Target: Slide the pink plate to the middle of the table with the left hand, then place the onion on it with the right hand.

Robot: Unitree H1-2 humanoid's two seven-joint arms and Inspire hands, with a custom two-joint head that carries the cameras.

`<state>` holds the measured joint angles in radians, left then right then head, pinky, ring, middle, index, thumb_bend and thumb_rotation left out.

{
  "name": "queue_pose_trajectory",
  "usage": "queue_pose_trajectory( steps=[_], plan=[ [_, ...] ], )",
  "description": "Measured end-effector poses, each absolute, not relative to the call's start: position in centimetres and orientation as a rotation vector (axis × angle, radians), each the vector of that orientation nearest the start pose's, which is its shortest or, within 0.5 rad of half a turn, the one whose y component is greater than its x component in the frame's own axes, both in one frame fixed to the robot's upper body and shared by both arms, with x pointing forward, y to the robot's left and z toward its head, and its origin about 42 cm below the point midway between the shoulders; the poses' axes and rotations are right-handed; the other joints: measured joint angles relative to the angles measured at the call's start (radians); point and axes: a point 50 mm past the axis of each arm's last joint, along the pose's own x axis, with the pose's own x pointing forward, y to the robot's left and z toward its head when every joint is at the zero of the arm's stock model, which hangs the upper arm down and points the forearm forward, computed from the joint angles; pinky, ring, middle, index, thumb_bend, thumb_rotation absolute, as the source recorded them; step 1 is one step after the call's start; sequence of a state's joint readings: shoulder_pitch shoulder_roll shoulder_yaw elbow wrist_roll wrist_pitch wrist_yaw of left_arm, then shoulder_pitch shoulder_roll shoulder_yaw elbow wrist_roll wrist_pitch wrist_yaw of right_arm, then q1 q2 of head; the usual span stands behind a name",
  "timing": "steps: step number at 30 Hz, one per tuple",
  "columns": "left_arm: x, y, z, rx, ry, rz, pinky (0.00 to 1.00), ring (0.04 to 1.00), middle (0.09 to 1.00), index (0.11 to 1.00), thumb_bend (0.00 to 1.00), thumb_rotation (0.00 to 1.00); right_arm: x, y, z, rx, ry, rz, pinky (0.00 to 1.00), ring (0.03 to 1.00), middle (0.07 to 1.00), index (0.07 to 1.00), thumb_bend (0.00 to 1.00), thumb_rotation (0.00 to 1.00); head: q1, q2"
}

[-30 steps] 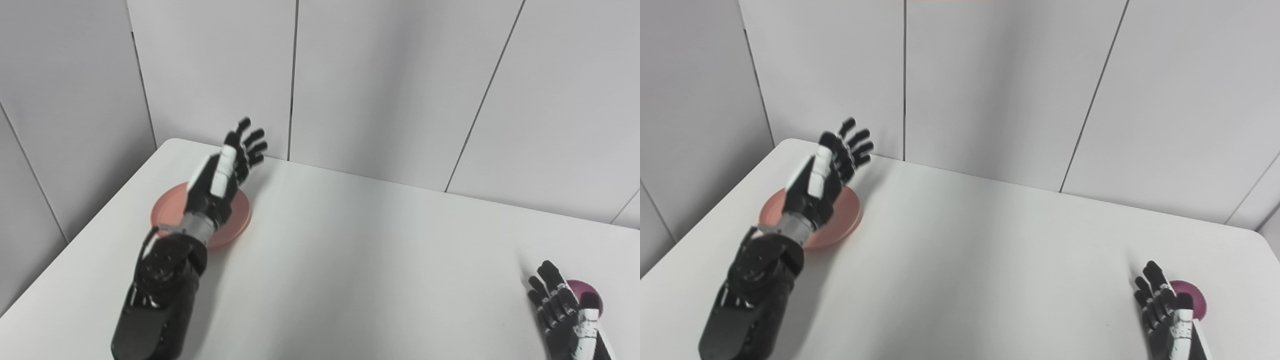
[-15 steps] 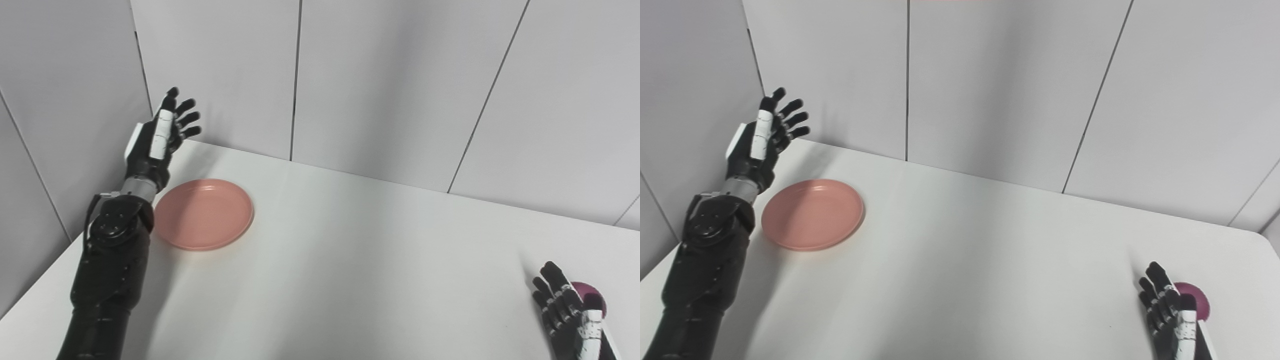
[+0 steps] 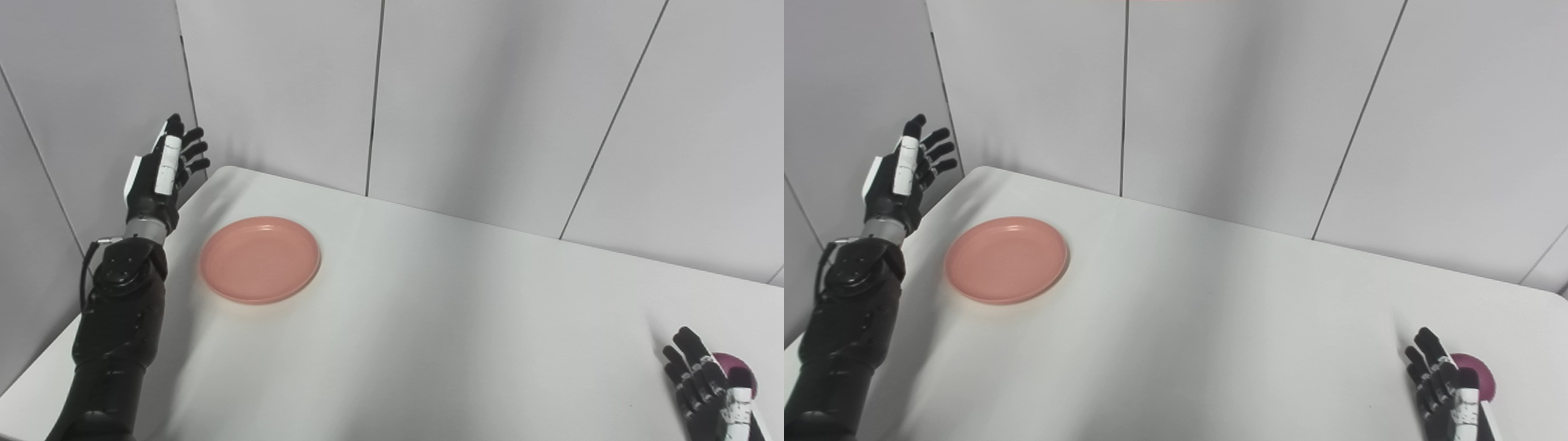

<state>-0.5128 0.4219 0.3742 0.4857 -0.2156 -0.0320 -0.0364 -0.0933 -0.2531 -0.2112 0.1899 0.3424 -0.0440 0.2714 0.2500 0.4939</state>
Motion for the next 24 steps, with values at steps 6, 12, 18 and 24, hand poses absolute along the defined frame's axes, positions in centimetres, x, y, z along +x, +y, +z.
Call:
queue_pose_trajectory(
  steps=[6, 12, 18, 24],
  plan=[
    [42.1, 44.6, 17.6, 0.013, -0.108, 0.366, 0.77, 0.823, 0.851, 0.917, 1.0, 0.89, 30.7, -34.4, 10.1, 0.111, -0.032, 0.04, 1.0, 0.953, 0.95, 0.922, 0.87, 0.96, -0.005, 0.011],
    [41.5, 45.0, 13.8, -0.014, -0.008, 0.36, 0.75, 0.816, 0.847, 0.908, 1.0, 0.85, 30.5, -34.3, 10.3, 0.11, -0.038, 0.041, 1.0, 0.966, 0.961, 0.938, 0.84, 0.98, -0.008, 0.017],
    [41.4, 45.1, 13.4, -0.02, -0.033, 0.362, 0.72, 0.796, 0.829, 0.907, 1.0, 0.87, 30.2, -34.2, 10.5, 0.106, -0.045, 0.043, 1.0, 0.962, 0.96, 0.938, 0.83, 0.98, -0.008, 0.02],
    [41.4, 45.0, 13.3, -0.017, -0.038, 0.359, 0.73, 0.79, 0.821, 0.921, 1.0, 0.89, 30.2, -34.3, 10.5, 0.104, -0.044, 0.036, 1.0, 0.967, 0.965, 0.94, 0.84, 0.98, -0.009, 0.021]
  ],
)
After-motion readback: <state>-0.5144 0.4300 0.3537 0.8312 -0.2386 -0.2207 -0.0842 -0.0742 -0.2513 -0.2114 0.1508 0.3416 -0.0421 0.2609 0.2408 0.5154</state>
